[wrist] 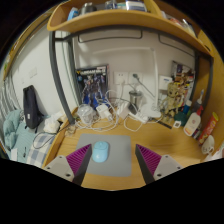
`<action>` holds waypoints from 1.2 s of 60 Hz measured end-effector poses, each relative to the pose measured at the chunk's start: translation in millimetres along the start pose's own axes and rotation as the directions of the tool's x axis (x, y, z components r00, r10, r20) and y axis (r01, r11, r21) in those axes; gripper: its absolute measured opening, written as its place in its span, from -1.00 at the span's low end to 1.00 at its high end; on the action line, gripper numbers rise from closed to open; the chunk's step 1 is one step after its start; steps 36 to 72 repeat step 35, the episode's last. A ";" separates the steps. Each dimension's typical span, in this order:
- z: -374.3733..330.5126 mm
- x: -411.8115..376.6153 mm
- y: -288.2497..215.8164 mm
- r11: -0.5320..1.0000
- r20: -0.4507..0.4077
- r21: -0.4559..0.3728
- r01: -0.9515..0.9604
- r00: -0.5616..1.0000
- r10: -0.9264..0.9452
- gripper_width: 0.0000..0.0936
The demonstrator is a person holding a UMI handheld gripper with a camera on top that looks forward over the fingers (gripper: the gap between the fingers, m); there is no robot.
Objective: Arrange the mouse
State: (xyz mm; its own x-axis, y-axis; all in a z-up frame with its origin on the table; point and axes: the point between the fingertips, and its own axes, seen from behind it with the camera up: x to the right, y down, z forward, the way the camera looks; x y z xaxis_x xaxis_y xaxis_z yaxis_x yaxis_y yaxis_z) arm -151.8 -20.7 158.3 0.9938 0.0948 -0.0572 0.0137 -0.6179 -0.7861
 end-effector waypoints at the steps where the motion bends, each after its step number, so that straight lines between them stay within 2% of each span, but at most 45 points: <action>1: -8.0 4.1 -1.7 1.000 0.000 0.005 0.001 1.000 -0.001 0.86; 17: -99.9 73.4 -11.0 0.996 0.003 0.086 -0.011 1.000 0.011 0.84; 31: -136.0 117.1 9.8 0.995 -0.007 0.100 0.002 1.000 -0.001 0.84; 72: -142.2 121.4 16.5 0.995 0.001 0.097 -0.015 1.000 0.015 0.84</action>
